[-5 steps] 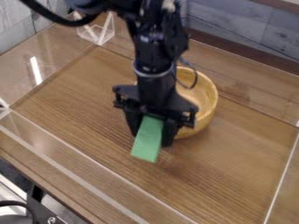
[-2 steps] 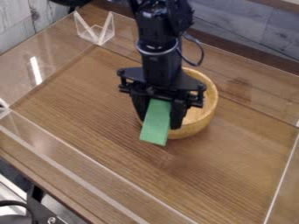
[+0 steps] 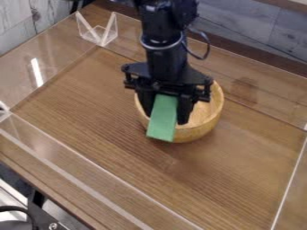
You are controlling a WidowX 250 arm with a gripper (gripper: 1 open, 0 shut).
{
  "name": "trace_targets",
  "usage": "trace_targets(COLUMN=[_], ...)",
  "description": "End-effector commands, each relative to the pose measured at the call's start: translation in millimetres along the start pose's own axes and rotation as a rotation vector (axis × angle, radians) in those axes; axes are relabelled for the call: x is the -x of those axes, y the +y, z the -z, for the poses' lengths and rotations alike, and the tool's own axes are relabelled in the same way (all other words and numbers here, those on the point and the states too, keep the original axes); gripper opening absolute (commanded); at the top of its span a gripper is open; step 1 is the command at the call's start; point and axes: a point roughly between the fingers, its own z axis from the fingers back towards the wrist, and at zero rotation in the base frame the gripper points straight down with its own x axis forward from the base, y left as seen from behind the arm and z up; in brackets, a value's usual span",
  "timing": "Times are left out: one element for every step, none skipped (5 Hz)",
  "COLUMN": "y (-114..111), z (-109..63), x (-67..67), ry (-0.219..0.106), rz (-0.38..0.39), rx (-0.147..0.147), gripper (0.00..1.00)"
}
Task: Put green stick into wooden bowl
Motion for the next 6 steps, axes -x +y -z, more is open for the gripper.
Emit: trace_targets(y=[-1,-1,-1,-4,-8,-8], z=[-11.1,-9.2,-10.5,-24.0,-39.4,-52.6], x=[-16.8,-21.3,-23.8,-33.6,-46.1,-47.6], ry=[-0.064,-0.077,-0.07,-0.078,-0.106,-0.132], rz=[0.002,0.002,-0.002,-0.009,-0.011,0.012], rx=[0.017,0.02,0.016,0.025,0.038,0.04], gripper=[0.0,0.0,1.0,1.0,1.0,1.0])
